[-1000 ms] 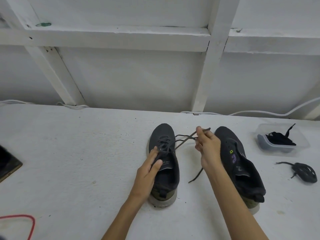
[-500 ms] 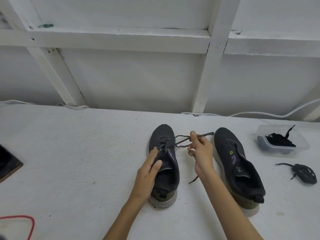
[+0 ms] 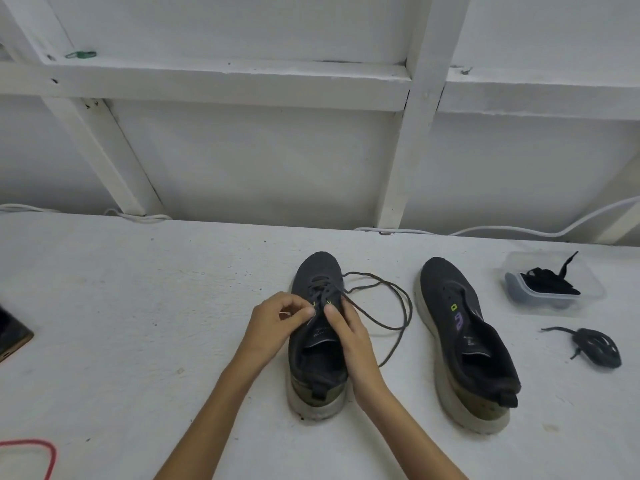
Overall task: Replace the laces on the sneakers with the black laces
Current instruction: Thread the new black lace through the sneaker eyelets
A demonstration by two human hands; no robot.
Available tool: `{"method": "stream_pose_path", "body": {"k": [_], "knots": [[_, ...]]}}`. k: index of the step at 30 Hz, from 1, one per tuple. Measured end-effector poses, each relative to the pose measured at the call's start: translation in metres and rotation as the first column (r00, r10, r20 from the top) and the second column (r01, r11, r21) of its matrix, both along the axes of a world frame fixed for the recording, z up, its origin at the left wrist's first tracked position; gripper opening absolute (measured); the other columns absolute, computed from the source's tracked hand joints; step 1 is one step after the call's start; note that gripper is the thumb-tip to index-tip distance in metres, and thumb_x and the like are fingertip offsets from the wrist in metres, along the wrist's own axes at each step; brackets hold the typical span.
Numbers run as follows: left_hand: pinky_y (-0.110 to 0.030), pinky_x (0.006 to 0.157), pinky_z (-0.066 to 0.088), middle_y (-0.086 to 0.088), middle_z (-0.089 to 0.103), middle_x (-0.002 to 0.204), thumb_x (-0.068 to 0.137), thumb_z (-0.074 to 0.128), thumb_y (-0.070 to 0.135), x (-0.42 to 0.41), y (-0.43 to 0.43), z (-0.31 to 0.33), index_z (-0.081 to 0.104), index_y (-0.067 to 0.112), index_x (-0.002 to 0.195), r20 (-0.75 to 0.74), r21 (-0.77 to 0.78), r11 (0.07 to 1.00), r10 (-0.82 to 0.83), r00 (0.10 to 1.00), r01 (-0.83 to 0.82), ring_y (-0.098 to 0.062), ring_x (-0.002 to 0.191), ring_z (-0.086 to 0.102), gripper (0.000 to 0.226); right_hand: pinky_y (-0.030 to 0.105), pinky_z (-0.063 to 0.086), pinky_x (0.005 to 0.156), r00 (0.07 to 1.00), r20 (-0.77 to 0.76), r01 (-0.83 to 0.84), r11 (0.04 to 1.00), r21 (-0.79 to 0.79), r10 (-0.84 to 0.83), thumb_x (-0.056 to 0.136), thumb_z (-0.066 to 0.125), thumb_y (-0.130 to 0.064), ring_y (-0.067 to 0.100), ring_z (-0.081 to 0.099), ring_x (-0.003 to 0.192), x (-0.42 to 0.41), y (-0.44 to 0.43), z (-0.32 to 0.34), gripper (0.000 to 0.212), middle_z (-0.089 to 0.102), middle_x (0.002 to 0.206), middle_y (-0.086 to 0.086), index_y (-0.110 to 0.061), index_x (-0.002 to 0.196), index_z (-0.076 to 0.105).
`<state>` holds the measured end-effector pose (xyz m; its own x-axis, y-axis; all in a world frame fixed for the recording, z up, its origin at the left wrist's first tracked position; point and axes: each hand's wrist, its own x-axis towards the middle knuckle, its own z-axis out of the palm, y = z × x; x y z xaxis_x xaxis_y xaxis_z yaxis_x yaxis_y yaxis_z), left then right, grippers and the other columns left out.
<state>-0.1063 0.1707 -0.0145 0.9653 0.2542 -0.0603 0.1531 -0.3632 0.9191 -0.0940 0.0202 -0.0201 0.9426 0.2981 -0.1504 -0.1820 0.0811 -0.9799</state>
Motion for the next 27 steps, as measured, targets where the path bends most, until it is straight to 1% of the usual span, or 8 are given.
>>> {"method": "stream_pose_path", "body": {"k": [3, 7, 9, 11, 16, 21, 23, 27], "knots": [[-0.025, 0.079, 0.055, 0.005, 0.071, 0.089, 0.09, 0.067, 0.021, 0.007, -0.003, 0.0, 0.07, 0.017, 0.088, -0.015, 0.122, 0.993, 0.007, 1.0, -0.005, -0.01, 0.085, 0.066, 0.005, 0.041, 0.046, 0.105, 0.999, -0.017, 0.027, 1.0, 0.001, -0.027, 0.095, 0.06, -0.034, 0.009, 0.062, 0.114, 0.002, 0.001, -0.007, 0.033, 0.068, 0.121, -0.01, -0.031, 0.128, 0.06], [-0.017, 0.068, 0.047, 0.002, 0.068, 0.09, 0.097, 0.054, 0.027, 0.019, -0.01, 0.001, 0.061, 0.016, 0.098, 0.007, 0.322, 0.945, 0.062, 0.998, -0.061, -0.013, 0.082, 0.064, 0.012, 0.041, 0.046, 0.106, 1.0, -0.002, 0.026, 1.0, -0.011, -0.026, 0.095, 0.061, -0.031, 0.008, 0.062, 0.114, 0.003, 0.001, -0.011, 0.031, 0.068, 0.12, -0.011, -0.032, 0.126, 0.062], [-0.023, 0.071, 0.048, 0.001, 0.067, 0.09, 0.099, 0.051, 0.029, 0.024, -0.012, -0.001, 0.058, 0.017, 0.101, 0.014, 0.359, 0.932, 0.053, 0.998, -0.054, -0.015, 0.082, 0.064, 0.014, 0.042, 0.046, 0.105, 1.0, 0.004, 0.031, 0.999, -0.016, -0.031, 0.095, 0.061, -0.031, 0.009, 0.062, 0.114, 0.002, 0.001, -0.012, 0.031, 0.068, 0.12, -0.011, -0.033, 0.125, 0.062], [-0.022, 0.07, 0.049, 0.001, 0.067, 0.088, 0.098, 0.052, 0.028, 0.024, -0.011, -0.002, 0.059, 0.018, 0.099, 0.004, 0.31, 0.949, 0.048, 0.999, -0.047, -0.013, 0.079, 0.063, 0.012, 0.042, 0.047, 0.104, 1.0, 0.004, 0.031, 0.999, -0.022, -0.031, 0.094, 0.062, -0.031, 0.009, 0.063, 0.112, 0.003, 0.0, -0.013, 0.03, 0.068, 0.119, -0.011, -0.034, 0.124, 0.063], [-0.019, 0.056, 0.045, 0.006, 0.067, 0.066, 0.092, 0.062, 0.035, 0.008, 0.0, -0.002, 0.067, 0.019, 0.082, -0.025, -0.014, 0.992, 0.129, 0.991, -0.129, -0.005, 0.057, 0.057, 0.02, 0.043, 0.048, 0.104, 0.999, 0.009, 0.037, 0.999, -0.012, -0.037, 0.094, 0.063, -0.031, 0.01, 0.063, 0.112, 0.003, 0.0, -0.017, 0.03, 0.069, 0.118, -0.009, -0.033, 0.124, 0.063], [-0.007, 0.062, 0.046, 0.008, 0.07, 0.073, 0.085, 0.073, 0.03, -0.002, -0.009, -0.003, 0.074, 0.021, 0.082, -0.03, 0.025, 0.995, 0.101, 0.994, -0.101, 0.005, 0.065, 0.061, 0.01, 0.042, 0.047, 0.104, 0.999, -0.002, 0.05, 0.999, -0.008, -0.05, 0.094, 0.063, -0.03, 0.009, 0.063, 0.112, 0.004, -0.001, -0.018, 0.031, 0.069, 0.118, -0.011, -0.033, 0.125, 0.063], [-0.008, 0.062, 0.045, 0.008, 0.068, 0.072, 0.086, 0.072, 0.023, 0.002, -0.008, -0.001, 0.073, 0.02, 0.081, -0.007, 0.058, 0.994, 0.095, 0.995, -0.094, 0.005, 0.063, 0.058, 0.006, 0.043, 0.047, 0.105, 0.999, -0.006, 0.049, 0.999, -0.005, -0.049, 0.093, 0.063, -0.03, 0.01, 0.063, 0.113, 0.004, -0.001, -0.019, 0.032, 0.069, 0.119, -0.01, -0.032, 0.125, 0.063], [-0.017, 0.064, 0.044, 0.009, 0.065, 0.071, 0.088, 0.069, 0.025, 0.016, 0.005, 0.006, 0.072, 0.016, 0.084, 0.073, 0.066, 0.964, 0.253, 0.965, -0.258, -0.002, 0.066, 0.057, 0.01, 0.043, 0.046, 0.106, 0.999, -0.007, 0.034, 0.999, -0.012, -0.034, 0.09, 0.064, -0.034, 0.009, 0.062, 0.115, 0.004, -0.001, -0.017, 0.036, 0.068, 0.122, -0.012, -0.034, 0.127, 0.062]]}}
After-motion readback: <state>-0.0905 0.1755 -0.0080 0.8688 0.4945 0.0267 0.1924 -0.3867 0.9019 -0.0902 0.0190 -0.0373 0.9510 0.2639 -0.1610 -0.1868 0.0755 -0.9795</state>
